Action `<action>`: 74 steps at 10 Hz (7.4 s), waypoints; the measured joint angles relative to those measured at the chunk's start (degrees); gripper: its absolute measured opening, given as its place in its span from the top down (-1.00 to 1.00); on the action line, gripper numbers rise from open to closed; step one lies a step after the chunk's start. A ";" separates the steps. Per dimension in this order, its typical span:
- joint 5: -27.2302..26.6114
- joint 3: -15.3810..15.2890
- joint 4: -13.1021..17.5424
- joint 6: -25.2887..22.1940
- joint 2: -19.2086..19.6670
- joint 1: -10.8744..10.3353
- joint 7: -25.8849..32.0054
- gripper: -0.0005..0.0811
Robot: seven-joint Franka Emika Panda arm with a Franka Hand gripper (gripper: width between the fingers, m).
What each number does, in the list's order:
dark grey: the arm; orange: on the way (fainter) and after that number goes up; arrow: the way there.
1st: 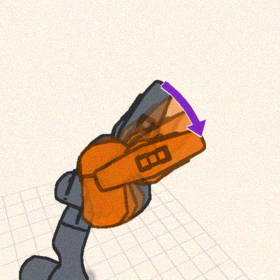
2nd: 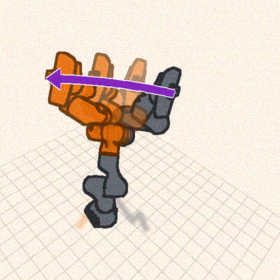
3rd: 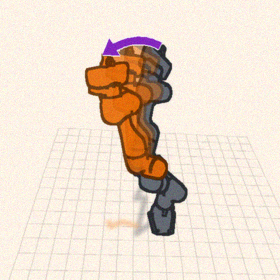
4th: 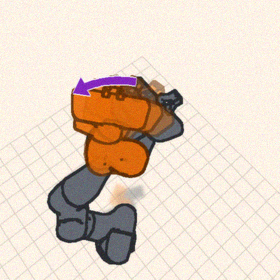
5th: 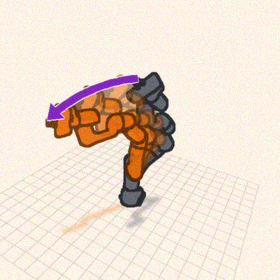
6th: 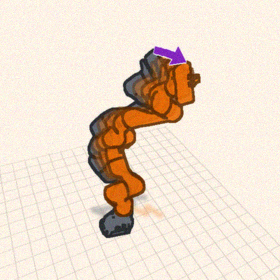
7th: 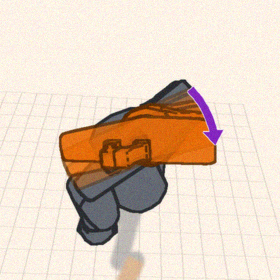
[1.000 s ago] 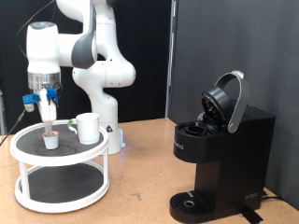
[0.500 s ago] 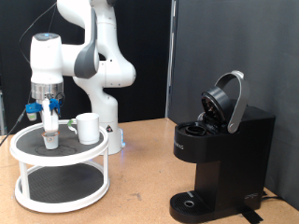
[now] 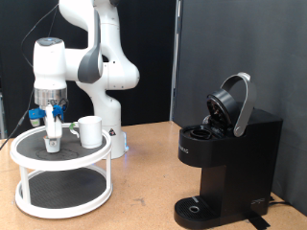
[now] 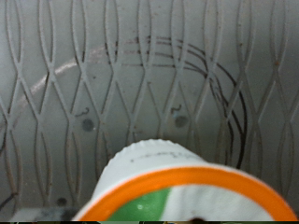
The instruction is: Make a cup of coffee with the keurig machine
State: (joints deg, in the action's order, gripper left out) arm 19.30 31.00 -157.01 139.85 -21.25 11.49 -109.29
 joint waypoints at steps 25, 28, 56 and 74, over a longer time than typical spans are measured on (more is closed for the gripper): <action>-48.23 -0.51 23.90 -43.65 -2.97 -11.72 8.17 0.11; -53.48 -2.80 26.97 -43.67 -0.72 -13.79 4.77 0.11; -58.71 -22.23 29.64 -21.05 13.26 -19.56 -6.97 0.11; -60.18 -24.86 25.49 -14.71 18.10 -19.53 -6.74 -0.73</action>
State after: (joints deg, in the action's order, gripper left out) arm -40.88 6.14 -131.52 125.14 -3.15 -8.05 -116.03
